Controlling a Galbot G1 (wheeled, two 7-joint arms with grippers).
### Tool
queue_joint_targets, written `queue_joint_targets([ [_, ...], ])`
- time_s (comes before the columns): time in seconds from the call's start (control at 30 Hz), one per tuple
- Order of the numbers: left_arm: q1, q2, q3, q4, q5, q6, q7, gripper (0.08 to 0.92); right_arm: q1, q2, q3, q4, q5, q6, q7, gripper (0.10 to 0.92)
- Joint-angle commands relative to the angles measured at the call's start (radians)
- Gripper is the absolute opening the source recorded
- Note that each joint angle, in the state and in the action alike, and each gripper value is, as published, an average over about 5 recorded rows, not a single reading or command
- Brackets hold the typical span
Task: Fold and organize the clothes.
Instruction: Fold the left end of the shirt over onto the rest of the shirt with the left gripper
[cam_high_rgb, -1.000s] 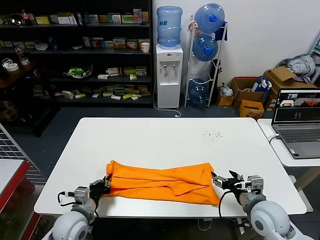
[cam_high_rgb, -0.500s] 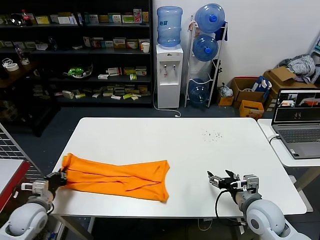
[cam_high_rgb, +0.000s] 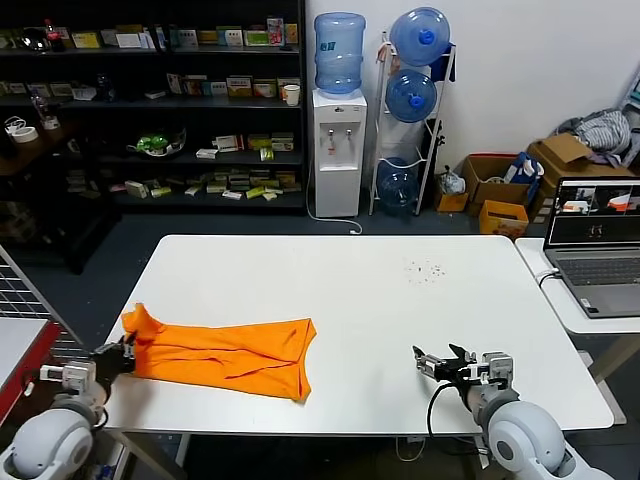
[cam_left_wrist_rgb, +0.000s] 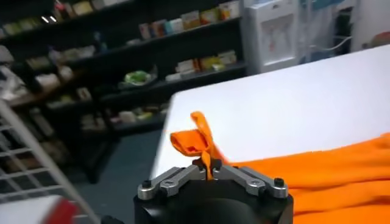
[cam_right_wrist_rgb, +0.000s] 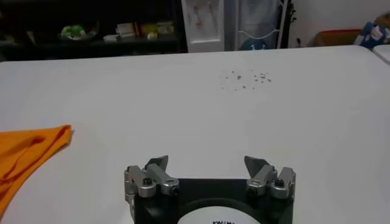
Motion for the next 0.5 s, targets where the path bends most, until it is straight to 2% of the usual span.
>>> queue_joint_targets([
  [0.03, -0.104, -0.105, 0.172, -0.23, -0.317, 0.146, -0.092, 0.111, -0.005, 0.003, 0.002, 0.006, -0.004, -0.004, 0.006, 0.823],
  [0.5, -0.359, -0.237, 0.418, -0.187, -0.424, 0.183, -0.219, 0.111, -0.019, 0.025, 0.012, 0.005, -0.016, -0.012, 0.015, 0.823],
])
